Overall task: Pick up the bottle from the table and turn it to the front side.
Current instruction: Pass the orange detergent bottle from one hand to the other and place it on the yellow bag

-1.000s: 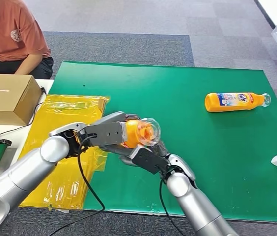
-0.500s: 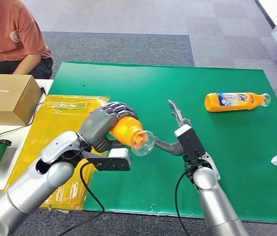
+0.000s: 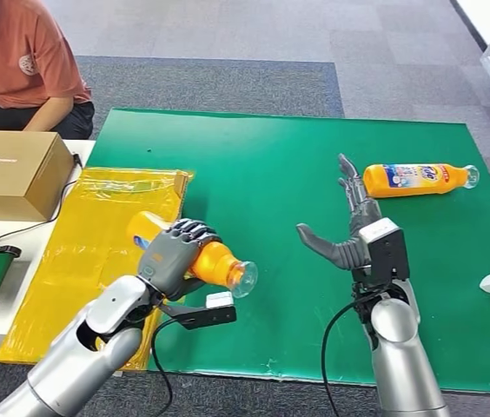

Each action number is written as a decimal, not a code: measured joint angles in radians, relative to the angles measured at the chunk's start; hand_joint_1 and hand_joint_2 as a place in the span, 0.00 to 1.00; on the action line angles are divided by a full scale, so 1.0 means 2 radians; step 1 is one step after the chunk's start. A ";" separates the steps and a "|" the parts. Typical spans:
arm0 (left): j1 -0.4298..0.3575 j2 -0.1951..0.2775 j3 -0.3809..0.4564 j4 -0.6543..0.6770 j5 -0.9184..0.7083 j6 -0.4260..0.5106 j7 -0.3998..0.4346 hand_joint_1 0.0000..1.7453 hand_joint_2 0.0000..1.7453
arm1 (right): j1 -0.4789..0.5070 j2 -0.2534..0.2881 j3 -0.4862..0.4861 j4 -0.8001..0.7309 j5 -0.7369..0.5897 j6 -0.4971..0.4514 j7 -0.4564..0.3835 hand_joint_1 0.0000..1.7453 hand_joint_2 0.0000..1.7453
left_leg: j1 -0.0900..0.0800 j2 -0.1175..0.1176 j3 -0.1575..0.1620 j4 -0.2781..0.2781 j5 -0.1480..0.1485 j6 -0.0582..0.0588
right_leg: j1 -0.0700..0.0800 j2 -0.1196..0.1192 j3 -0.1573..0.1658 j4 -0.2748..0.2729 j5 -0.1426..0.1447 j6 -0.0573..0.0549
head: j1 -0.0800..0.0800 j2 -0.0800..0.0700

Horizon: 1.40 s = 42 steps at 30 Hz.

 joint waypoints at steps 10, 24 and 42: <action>0.012 -0.054 0.055 0.155 -0.058 0.053 0.025 1.00 1.00 | 0.000 0.001 0.022 -0.066 -0.004 0.004 0.006 0.00 1.00 | 0.000 0.000 0.000 0.000 0.000 0.000 | 0.000 0.000 0.000 0.000 0.000 0.000 | 0.000 0.000; 0.003 -0.083 0.109 0.233 -0.107 0.107 0.041 0.00 1.00 | 0.003 0.001 0.033 -0.078 -0.012 0.002 0.006 0.00 1.00 | 0.000 0.000 0.001 0.000 0.000 0.000 | 0.000 0.000 0.001 0.000 0.000 0.000 | 0.000 0.000; 0.103 -0.095 0.168 -0.030 0.048 0.292 -0.086 0.00 1.00 | 0.055 -0.006 0.031 -0.092 -0.007 -0.037 0.001 0.00 1.00 | 0.000 0.000 0.000 0.000 0.000 0.000 | 0.000 0.000 0.000 0.000 0.000 0.000 | 0.000 0.000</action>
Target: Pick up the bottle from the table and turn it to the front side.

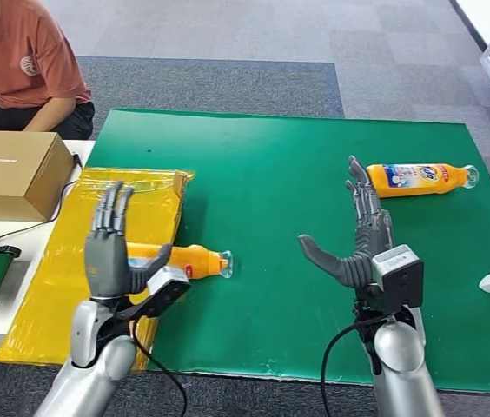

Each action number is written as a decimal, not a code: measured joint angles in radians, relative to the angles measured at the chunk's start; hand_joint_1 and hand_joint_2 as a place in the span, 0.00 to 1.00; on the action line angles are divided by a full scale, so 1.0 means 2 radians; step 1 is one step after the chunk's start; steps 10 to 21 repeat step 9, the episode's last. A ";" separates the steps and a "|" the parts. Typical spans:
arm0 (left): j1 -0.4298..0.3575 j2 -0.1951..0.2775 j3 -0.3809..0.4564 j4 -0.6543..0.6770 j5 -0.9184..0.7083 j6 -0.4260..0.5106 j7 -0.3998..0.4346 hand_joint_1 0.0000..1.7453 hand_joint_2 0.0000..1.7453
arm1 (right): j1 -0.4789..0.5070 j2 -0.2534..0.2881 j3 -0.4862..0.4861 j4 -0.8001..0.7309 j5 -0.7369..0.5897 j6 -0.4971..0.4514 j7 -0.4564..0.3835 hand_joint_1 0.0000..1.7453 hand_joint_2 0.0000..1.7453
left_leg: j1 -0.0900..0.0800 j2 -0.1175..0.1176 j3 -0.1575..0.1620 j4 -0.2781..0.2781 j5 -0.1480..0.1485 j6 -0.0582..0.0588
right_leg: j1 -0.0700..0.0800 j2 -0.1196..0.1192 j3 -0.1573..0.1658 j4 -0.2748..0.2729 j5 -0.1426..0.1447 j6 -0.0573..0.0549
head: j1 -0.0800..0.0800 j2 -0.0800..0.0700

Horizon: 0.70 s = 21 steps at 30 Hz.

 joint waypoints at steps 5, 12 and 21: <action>0.045 -0.001 0.024 -0.107 0.100 0.019 -0.092 0.00 1.00 | 0.017 -0.003 0.002 -0.003 -0.002 -0.008 -0.005 0.00 1.00 | 0.000 0.000 0.000 0.000 0.000 0.000 | 0.000 0.000 0.000 0.000 0.000 0.000 | 0.000 0.000; 0.078 0.003 0.032 -0.159 0.180 0.003 -0.122 0.00 1.00 | 0.033 -0.005 0.011 -0.011 -0.007 -0.007 -0.013 0.00 1.00 | 0.000 0.000 0.000 0.000 0.000 0.000 | 0.000 0.000 0.000 0.000 -0.001 0.000 | 0.000 0.000; 0.078 0.003 0.032 -0.159 0.180 0.003 -0.122 0.00 1.00 | 0.033 -0.005 0.011 -0.011 -0.007 -0.007 -0.013 0.00 1.00 | 0.000 0.000 0.000 0.000 0.000 0.000 | 0.000 0.000 0.000 0.000 -0.001 0.000 | 0.000 0.000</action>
